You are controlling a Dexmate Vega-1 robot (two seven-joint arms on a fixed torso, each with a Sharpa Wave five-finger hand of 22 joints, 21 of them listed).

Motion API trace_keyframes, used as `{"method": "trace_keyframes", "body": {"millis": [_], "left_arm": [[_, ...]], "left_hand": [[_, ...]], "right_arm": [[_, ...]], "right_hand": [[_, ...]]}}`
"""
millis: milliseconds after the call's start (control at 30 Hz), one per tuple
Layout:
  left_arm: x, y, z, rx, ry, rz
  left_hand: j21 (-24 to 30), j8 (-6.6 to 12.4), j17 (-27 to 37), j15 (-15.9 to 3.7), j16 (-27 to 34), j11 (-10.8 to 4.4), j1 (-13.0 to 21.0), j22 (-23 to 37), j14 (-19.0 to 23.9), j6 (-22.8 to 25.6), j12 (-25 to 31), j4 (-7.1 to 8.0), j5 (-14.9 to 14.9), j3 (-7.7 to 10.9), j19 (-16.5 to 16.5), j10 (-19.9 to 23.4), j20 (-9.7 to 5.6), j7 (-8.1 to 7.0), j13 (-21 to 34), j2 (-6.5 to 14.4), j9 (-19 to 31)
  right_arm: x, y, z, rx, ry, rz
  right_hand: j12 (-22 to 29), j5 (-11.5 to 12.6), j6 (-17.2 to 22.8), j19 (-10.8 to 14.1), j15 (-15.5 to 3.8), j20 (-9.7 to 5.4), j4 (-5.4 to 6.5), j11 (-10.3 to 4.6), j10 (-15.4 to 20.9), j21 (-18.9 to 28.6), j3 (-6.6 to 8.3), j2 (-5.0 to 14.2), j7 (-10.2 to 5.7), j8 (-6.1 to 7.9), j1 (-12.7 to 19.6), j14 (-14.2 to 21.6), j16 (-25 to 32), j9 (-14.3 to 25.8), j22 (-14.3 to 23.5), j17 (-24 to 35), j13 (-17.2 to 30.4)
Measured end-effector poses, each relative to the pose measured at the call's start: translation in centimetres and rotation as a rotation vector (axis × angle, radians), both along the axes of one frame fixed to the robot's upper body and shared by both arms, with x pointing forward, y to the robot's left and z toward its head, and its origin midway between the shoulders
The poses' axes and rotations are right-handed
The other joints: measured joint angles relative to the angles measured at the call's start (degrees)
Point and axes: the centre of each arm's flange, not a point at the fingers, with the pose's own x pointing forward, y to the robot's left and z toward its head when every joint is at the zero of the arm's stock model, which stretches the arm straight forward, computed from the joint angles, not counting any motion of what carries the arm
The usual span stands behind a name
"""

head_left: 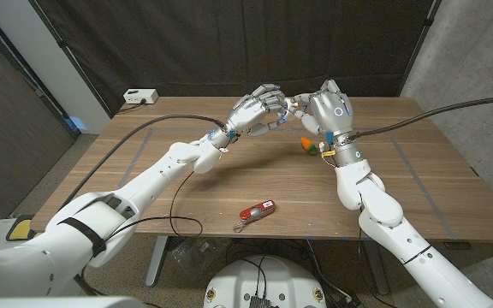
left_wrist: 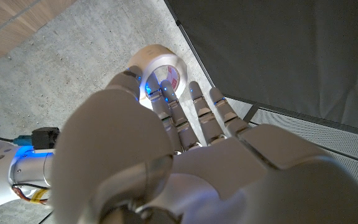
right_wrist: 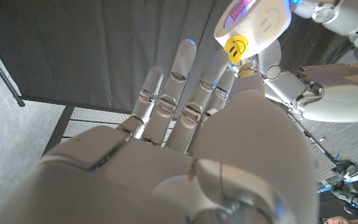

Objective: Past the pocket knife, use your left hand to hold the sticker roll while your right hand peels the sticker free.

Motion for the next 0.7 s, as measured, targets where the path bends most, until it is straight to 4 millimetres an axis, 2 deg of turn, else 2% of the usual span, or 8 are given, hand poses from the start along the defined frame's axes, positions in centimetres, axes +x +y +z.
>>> {"method": "trace_keyframes", "body": {"millis": [200,333,400,467,600,700], "left_arm": [[-0.30,-0.02,0.06,-0.006,-0.003,-0.009],[-0.44,-0.03,0.08,-0.007,-0.005,-0.013],[-0.48,-0.03,0.05,-0.007,-0.005,-0.014],[-0.51,-0.02,0.05,-0.007,-0.006,-0.015],[-0.58,0.00,0.07,-0.007,-0.007,-0.016],[-0.65,0.00,0.09,-0.006,-0.010,-0.017]], "left_hand": [[0.2,0.00,0.3,0.00,0.0,0.01,0.0,0.0,0.0,0.0,0.0,0.00,0.0,0.00,0.0,0.0,0.00,0.03,0.0,0.0,0.0],[0.2,0.00,0.3,0.00,0.0,0.08,0.0,0.0,0.0,0.1,0.0,0.00,0.0,0.00,0.0,0.1,0.00,0.07,0.0,0.0,0.0],[0.2,0.00,0.3,0.00,0.0,0.09,0.0,0.0,0.0,0.1,0.0,0.00,0.0,0.00,0.0,0.1,0.00,0.07,0.0,0.0,0.0],[0.3,0.00,0.3,0.00,0.0,0.09,0.0,0.0,0.0,0.1,0.0,0.00,0.0,0.00,0.0,0.1,0.00,0.08,0.0,0.0,0.0],[0.4,0.00,0.3,0.00,0.0,0.09,0.0,0.0,0.0,0.1,0.0,0.17,-0.1,-0.17,0.0,0.1,0.00,0.08,0.0,0.0,0.0],[0.4,0.00,0.3,0.00,0.0,0.04,0.0,0.0,0.0,0.1,0.0,0.17,-0.2,-0.17,-0.2,0.0,0.21,0.08,0.0,0.0,0.0]], "right_arm": [[0.04,0.09,-0.09,-0.001,-0.013,0.000],[0.08,0.07,-0.12,-0.004,-0.013,-0.010],[0.11,0.06,-0.12,-0.006,-0.009,-0.015],[0.10,0.07,-0.11,-0.007,-0.008,-0.018],[0.14,0.09,-0.23,-0.007,-0.010,-0.018],[-0.14,0.09,-0.30,-0.001,-0.042,-0.004]], "right_hand": [[0.4,0.4,0.6,0.2,-0.18,0.20,-0.30,0.12,0.5,0.0,-0.30,-0.33,0.13,0.00,0.3,0.2,0.2,0.0,0.0,0.0,0.2],[-0.5,0.4,-2.2,-0.3,0.04,0.09,0.24,-0.09,-1.8,0.0,-1.25,-1.02,0.22,-1.33,-0.4,0.0,0.2,-0.2,0.0,-0.3,0.2],[-0.6,0.6,-2.2,-0.3,0.15,0.09,0.17,0.22,-1.4,0.0,-1.41,-1.01,0.15,-1.31,-0.3,-0.2,0.2,-0.4,-0.1,-0.3,0.1],[0.2,1.0,0.1,-0.3,0.15,0.09,0.16,0.30,0.2,0.3,-1.39,-0.75,0.22,-0.48,-0.1,-0.2,0.4,-0.3,0.0,-0.5,0.1],[2.4,1.4,5.9,0.8,-0.36,-0.04,-1.12,0.38,4.2,1.0,-0.11,1.29,0.11,1.86,3.0,1.6,1.3,0.5,0.0,-0.5,0.8],[2.9,1.4,7.9,1.4,-0.88,-0.01,-1.34,0.43,5.8,1.1,0.11,1.80,0.19,2.45,3.5,2.7,1.7,0.5,0.0,-0.5,0.9]]}}
